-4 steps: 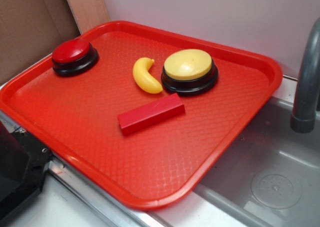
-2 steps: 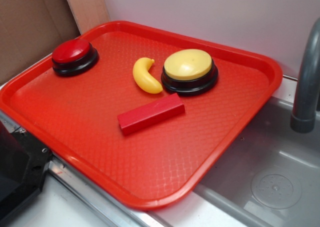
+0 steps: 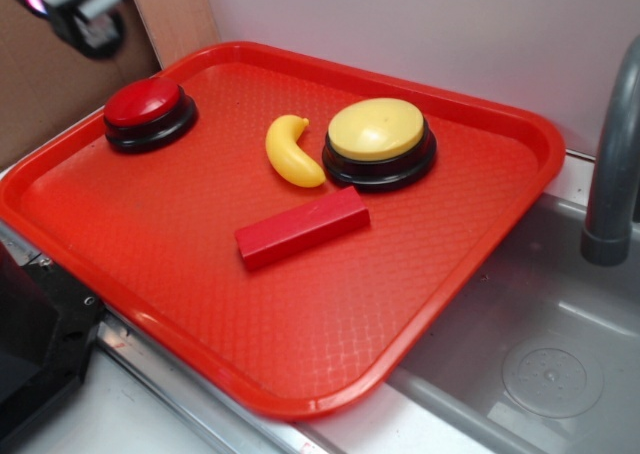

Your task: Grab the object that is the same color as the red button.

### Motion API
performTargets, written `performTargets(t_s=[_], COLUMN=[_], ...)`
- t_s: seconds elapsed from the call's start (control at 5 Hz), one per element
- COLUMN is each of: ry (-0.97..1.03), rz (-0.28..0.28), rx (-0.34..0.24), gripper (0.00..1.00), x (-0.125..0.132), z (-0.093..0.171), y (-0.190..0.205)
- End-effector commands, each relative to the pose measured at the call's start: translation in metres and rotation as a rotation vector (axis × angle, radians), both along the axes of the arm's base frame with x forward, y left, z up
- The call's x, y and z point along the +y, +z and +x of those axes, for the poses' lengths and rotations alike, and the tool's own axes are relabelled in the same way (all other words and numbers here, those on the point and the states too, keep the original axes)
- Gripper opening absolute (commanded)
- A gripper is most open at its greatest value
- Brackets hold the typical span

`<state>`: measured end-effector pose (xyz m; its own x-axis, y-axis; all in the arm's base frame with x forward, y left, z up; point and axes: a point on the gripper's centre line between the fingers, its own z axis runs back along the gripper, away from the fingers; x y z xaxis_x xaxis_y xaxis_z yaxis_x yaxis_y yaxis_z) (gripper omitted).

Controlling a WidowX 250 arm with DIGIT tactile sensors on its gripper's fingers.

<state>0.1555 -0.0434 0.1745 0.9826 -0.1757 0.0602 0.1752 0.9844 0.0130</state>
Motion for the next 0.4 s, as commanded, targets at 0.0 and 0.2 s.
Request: performTargets(t_s=[0.0, 0.2], ry=[-0.179, -0.178], rz=[-0.01, -0.011], rx=[0.01, -0.01], gripper=[1.0, 1.0], x=[-0.039, -0.049], z=[0.036, 0.038], y=[-0.069, -0.102])
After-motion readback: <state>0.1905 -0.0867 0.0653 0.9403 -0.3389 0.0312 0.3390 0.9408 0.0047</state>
